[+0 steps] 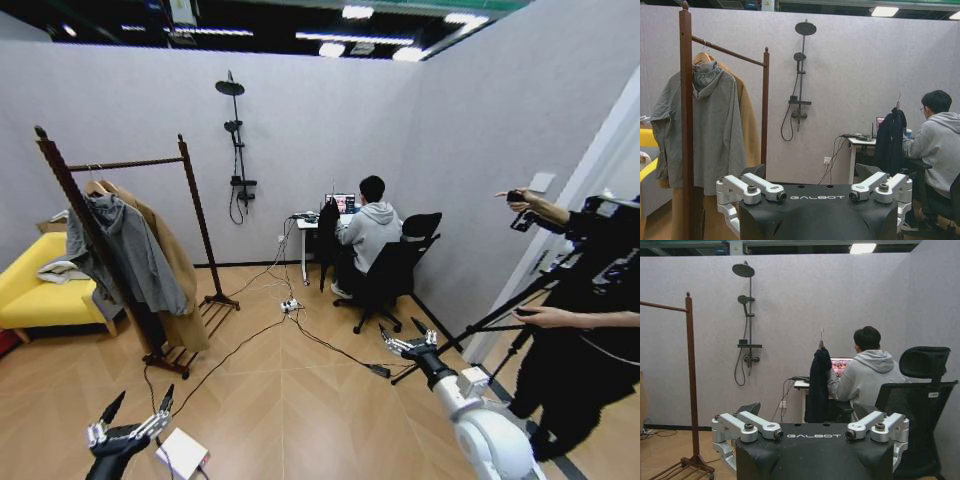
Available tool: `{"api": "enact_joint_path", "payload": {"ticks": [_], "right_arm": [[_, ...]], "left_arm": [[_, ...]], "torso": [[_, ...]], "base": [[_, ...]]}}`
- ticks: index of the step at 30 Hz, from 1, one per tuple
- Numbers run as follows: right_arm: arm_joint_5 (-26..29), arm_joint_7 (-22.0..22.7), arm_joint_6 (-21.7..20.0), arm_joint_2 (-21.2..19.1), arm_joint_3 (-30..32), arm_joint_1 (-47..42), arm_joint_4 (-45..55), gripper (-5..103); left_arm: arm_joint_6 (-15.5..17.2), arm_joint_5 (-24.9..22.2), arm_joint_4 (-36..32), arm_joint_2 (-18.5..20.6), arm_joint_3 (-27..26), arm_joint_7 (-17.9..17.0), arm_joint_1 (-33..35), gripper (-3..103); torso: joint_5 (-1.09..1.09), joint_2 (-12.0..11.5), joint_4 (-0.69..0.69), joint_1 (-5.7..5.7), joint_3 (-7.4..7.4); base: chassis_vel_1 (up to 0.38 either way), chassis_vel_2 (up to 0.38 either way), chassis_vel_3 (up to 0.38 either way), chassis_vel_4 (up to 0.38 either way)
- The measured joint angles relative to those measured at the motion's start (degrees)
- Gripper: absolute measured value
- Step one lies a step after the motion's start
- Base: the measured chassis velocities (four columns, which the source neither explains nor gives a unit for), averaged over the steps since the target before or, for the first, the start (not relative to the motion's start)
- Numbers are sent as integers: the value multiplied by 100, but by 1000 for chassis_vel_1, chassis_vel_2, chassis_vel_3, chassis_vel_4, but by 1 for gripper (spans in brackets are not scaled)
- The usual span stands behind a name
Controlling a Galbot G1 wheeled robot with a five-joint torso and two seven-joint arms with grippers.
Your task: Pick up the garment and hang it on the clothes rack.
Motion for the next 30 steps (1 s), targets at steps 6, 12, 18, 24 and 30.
{"api": "enact_joint_path", "payload": {"ticks": [6, 12, 18, 24, 30], "right_arm": [[-15, 179, -24, 68, 65, -54, 29, 100], [-15, 272, -63, 86, 116, -113, 123, 100], [-17, 318, -77, 113, 106, -121, 127, 100], [-63, 439, -138, 264, 54, -163, 171, 100], [-119, 463, -170, 291, 78, -270, 250, 100]], "left_arm": [[0, 0, 0, 0, 0, 0, 0, 100], [0, 0, 0, 0, 0, 0, 0, 100], [0, 0, 0, 0, 0, 0, 0, 100], [0, 0, 0, 0, 0, 0, 0, 100], [0, 0, 0, 0, 0, 0, 0, 100]], "torso": [[0, 0, 0, 0, 0], [0, 0, 0, 0, 0], [0, 0, 1, 0, 0], [1, 0, 1, 0, 0], [0, 0, 1, 0, 0]], "base": [[0, 0, 0, 0], [0, 0, 0, 0], [0, 0, 0, 0], [0, 0, 0, 0], [0, 0, 0, 0]]}}
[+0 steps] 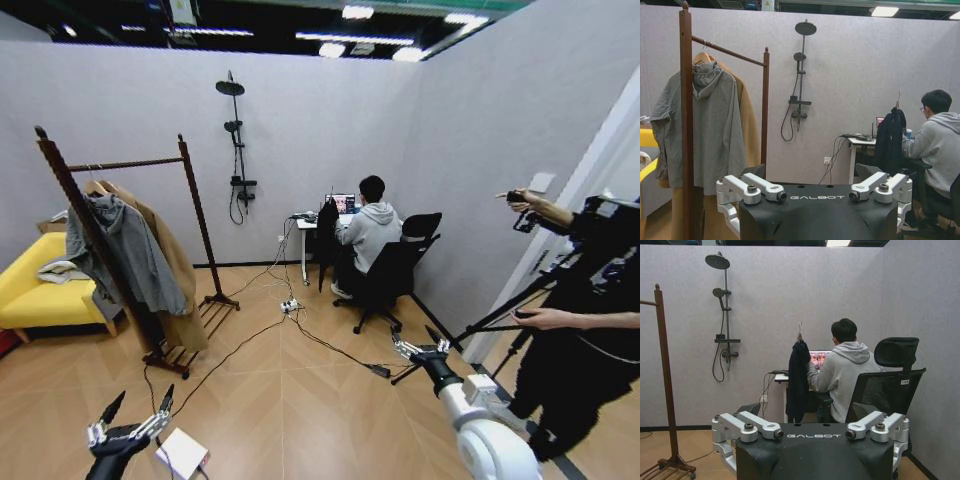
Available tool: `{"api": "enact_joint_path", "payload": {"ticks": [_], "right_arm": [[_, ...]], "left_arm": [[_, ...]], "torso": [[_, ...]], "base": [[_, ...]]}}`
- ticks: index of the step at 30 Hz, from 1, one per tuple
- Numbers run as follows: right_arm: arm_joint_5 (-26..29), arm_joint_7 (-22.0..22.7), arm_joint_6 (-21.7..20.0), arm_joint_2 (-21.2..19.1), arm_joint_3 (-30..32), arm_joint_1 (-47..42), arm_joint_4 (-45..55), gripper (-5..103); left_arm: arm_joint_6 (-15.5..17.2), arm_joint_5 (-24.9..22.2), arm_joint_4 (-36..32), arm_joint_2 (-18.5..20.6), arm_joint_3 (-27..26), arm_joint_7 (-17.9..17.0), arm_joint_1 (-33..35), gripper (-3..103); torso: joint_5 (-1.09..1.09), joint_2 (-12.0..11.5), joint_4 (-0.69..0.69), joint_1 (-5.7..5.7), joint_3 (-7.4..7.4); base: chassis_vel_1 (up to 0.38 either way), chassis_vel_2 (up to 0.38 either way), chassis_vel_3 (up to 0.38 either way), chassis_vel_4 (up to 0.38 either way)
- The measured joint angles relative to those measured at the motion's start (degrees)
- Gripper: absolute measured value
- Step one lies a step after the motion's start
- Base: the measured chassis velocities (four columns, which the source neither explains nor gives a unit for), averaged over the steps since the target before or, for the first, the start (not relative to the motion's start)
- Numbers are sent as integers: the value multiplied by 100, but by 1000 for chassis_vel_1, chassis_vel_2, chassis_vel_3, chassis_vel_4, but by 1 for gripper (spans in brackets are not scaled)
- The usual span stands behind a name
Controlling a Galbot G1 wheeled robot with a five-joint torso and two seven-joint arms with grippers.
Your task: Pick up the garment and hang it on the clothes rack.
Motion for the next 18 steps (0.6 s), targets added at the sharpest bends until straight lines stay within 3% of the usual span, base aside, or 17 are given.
{"api": "enact_joint_path", "payload": {"ticks": [18], "right_arm": [[-36, -76, -25, 73, 35, 88, -80, 100]], "left_arm": [[0, 0, 0, 0, 0, 0, 0, 100]], "torso": [[0, 1, 0, -1, 0]], "base": [[0, 0, 0, 0]]}}
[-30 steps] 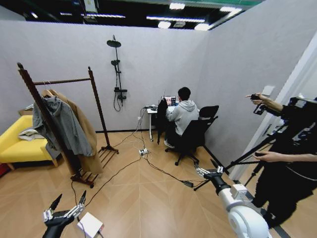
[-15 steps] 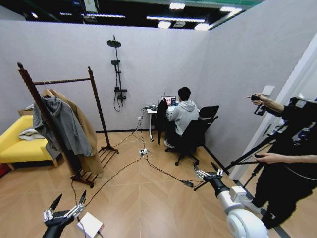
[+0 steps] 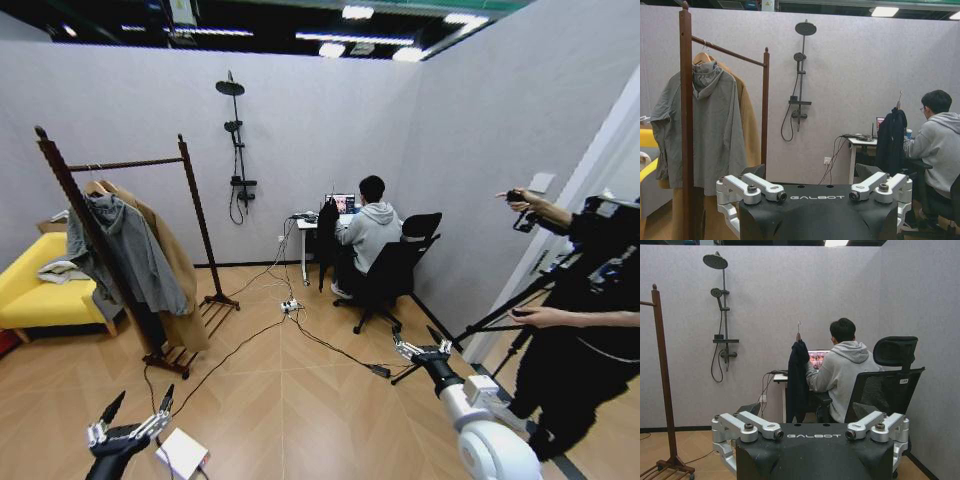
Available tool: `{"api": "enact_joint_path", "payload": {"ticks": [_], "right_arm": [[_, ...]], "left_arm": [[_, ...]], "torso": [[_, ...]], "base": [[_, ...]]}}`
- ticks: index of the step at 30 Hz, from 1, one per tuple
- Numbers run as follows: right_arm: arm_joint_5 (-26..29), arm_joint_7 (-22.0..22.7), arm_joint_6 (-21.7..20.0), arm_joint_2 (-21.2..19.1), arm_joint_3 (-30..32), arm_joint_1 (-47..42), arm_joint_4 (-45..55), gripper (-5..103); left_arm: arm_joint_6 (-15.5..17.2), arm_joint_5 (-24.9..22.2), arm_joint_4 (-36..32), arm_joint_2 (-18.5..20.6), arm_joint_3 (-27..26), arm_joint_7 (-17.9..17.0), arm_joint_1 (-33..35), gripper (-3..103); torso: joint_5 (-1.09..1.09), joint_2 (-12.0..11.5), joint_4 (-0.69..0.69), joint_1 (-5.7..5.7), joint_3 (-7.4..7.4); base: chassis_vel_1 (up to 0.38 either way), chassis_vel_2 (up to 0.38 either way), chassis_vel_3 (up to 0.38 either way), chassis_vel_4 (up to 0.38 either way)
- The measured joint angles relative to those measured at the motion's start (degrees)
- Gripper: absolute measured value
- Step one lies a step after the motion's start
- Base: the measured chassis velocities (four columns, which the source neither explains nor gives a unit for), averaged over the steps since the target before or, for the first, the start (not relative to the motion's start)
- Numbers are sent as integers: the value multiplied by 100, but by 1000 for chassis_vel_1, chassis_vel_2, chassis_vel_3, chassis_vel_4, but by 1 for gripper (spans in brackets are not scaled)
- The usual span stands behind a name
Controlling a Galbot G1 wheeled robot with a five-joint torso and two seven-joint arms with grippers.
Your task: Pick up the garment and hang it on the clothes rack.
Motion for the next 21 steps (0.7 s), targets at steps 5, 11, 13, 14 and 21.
{"api": "enact_joint_path", "payload": {"ticks": [5, 11, 13, 14, 21], "right_arm": [[5, -98, 36, -31, -44, 48, -97, 100], [4, -126, 49, -38, -88, 64, -121, 100], [4, -138, 55, -49, -88, 53, -122, 100], [4, -138, 55, -49, -88, 53, -122, 100], [4, -164, 77, -53, -73, -13, -96, 100]], "left_arm": [[0, 0, 0, 0, 0, 0, 0, 100], [0, 0, 0, 0, 0, -1, -1, 100], [0, 0, 0, 0, 0, -1, -1, 100], [0, 0, 0, 0, 0, -1, -1, 100], [0, 0, 0, 0, 0, 1, -1, 100]], "torso": [[0, 1, 1, -2, 0], [0, 0, 1, -1, 0], [-2, -2, -1, 3, 1], [-2, -2, -1, 3, 1], [0, 0, -2, 1, 0]], "base": [[-54, 51, 48, -50], [-146, 158, 141, -158], [-177, 210, 219, -183], [-177, 212, 239, -183], [-274, 251, 268, -254]]}}
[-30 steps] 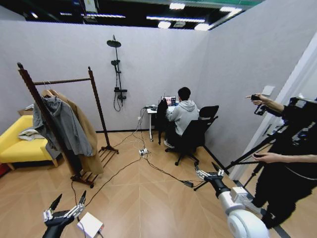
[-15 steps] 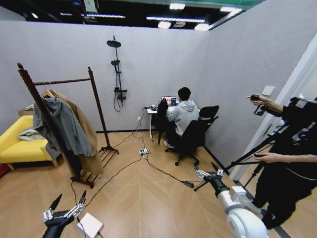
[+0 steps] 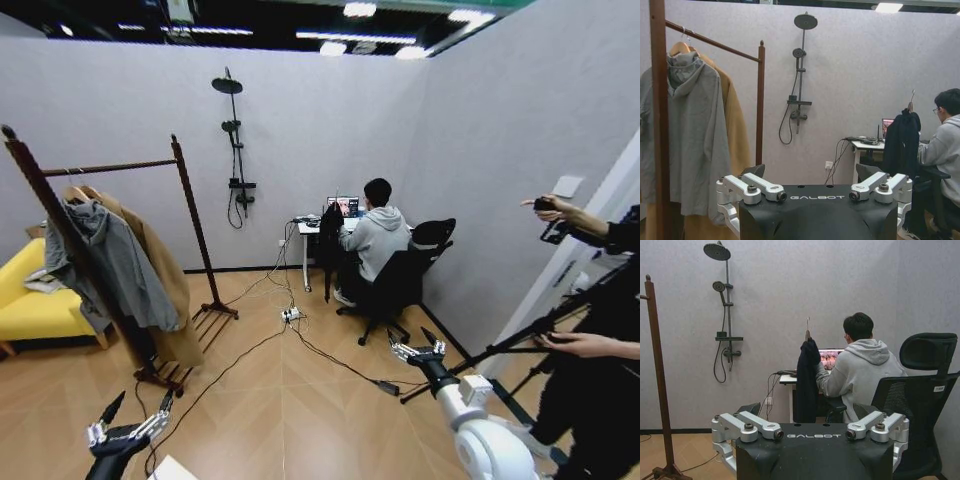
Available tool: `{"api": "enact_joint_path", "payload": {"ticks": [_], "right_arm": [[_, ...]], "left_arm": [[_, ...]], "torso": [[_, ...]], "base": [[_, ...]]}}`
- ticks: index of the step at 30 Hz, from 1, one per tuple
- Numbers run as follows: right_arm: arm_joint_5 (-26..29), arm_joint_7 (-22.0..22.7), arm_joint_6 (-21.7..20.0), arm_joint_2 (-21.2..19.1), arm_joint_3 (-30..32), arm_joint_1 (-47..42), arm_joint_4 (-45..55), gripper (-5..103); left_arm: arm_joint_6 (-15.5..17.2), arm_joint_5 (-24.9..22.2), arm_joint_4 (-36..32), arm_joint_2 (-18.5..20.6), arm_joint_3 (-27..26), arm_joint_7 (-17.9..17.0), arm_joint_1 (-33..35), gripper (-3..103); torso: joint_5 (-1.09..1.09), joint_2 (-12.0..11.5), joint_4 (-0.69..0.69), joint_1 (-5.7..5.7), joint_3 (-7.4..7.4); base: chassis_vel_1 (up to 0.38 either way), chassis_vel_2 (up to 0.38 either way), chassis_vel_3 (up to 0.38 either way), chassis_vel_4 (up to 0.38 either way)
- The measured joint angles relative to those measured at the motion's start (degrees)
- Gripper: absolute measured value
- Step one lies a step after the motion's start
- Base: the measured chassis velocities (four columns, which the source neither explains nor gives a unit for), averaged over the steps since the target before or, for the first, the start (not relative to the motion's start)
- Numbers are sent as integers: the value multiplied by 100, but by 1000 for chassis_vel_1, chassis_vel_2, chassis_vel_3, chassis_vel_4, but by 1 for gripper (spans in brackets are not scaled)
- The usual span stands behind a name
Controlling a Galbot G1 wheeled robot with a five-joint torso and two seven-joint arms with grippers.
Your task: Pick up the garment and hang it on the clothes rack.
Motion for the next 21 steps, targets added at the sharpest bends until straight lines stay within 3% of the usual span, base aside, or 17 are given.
{"api": "enact_joint_path", "payload": {"ticks": [9, 12, 15, 18, 19, 20, 21], "right_arm": [[-9, -6, 6, 11, 2, -41, 52, 100], [-14, -6, 6, 13, 1, -50, 71, 100], [-23, -5, 5, 20, -10, -56, 74, 100], [-31, -6, 6, 26, -27, -56, 74, 100], [-40, -6, 6, 30, -37, -52, 59, 100], [-46, -7, 6, 30, -45, -52, 49, 100], [-57, -9, 8, 30, -54, -46, 45, 100]], "left_arm": [[0, 0, 0, 0, 0, -1, 0, 100], [0, 0, 1, 0, 0, -2, 0, 100], [0, 0, 0, 0, 0, -2, 0, 100], [0, 0, 0, 0, 0, 0, 0, 100], [0, 0, 0, 0, 0, 0, 0, 100], [0, 0, 0, 0, 0, 0, 0, 100], [0, 0, 1, 0, 0, -3, 0, 100]], "torso": [[4, -1, 3, 1, 1], [-7, -1, 1, 2, 0], [8, -1, 3, 1, 1], [-8, -1, -1, 1, 0], [9, -1, 3, 0, 1], [7, 0, 3, -1, 0], [-10, -1, 2, 1, 0]], "base": [[-350, 350, 332, -347], [-359, 339, 385, -361], [-365, 366, 348, -371], [-343, 348, 340, -347], [-352, 355, 335, -377], [-336, 358, 335, -344], [-365, 307, 381, -344]]}}
